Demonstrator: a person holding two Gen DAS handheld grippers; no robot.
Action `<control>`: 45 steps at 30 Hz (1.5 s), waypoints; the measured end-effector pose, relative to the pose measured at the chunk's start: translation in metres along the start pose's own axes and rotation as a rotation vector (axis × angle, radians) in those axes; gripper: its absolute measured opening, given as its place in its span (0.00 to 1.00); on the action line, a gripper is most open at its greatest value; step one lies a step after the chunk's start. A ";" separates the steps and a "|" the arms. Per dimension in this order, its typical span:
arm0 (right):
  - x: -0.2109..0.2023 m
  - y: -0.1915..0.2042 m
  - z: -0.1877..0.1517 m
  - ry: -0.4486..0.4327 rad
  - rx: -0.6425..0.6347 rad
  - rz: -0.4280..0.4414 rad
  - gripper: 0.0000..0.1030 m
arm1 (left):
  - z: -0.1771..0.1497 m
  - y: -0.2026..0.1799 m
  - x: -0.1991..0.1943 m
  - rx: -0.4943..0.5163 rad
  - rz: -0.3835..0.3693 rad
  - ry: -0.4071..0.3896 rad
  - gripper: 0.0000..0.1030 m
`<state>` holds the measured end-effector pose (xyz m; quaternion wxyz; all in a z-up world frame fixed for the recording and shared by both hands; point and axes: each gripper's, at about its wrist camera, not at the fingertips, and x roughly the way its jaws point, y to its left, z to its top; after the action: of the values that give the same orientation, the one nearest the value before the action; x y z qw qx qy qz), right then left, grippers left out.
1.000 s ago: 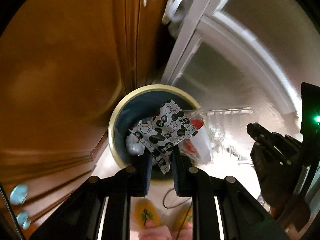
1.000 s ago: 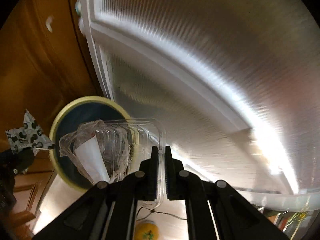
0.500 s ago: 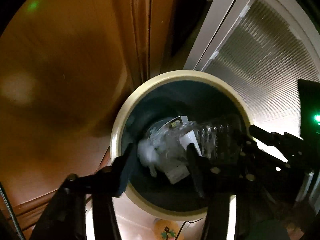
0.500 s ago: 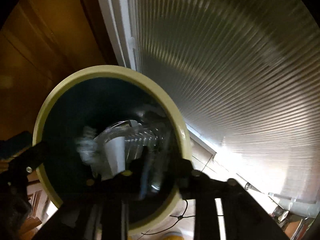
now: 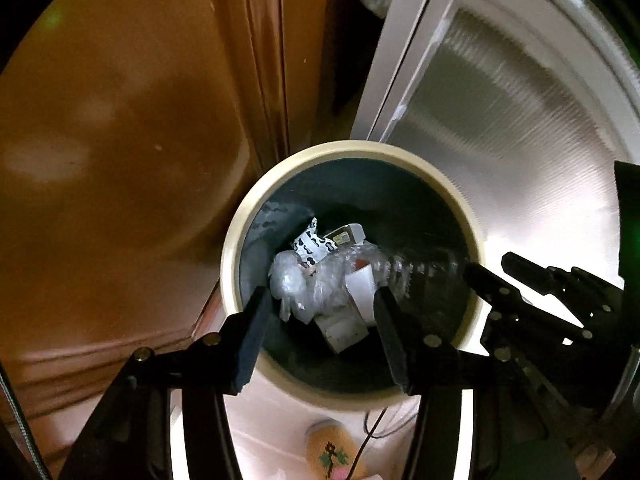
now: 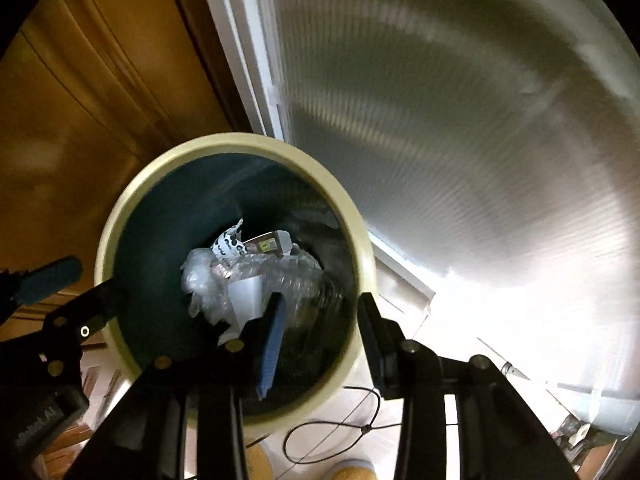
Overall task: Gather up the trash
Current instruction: 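Carry the wrapper and tray down over the floor bin and open both tools, then raise both tools from the bin back toward the counter trash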
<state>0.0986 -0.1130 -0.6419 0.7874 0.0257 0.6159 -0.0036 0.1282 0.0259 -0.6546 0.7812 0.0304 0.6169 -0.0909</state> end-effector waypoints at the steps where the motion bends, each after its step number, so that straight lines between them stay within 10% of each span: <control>1: -0.007 -0.001 -0.001 0.001 0.006 0.002 0.36 | -0.001 -0.001 -0.005 -0.003 -0.001 0.001 0.50; 34: -0.413 -0.033 0.018 -0.132 -0.103 0.171 0.37 | 0.020 -0.068 -0.418 -0.091 0.054 -0.096 0.56; 45: -0.535 -0.047 0.040 -0.319 -0.161 0.227 0.37 | 0.042 -0.088 -0.541 -0.049 0.137 -0.252 0.56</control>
<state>0.0063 -0.1760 -0.1154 0.8697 0.0313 0.4750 0.1303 0.0325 -0.0110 -0.1145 0.8573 0.0417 0.5126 -0.0251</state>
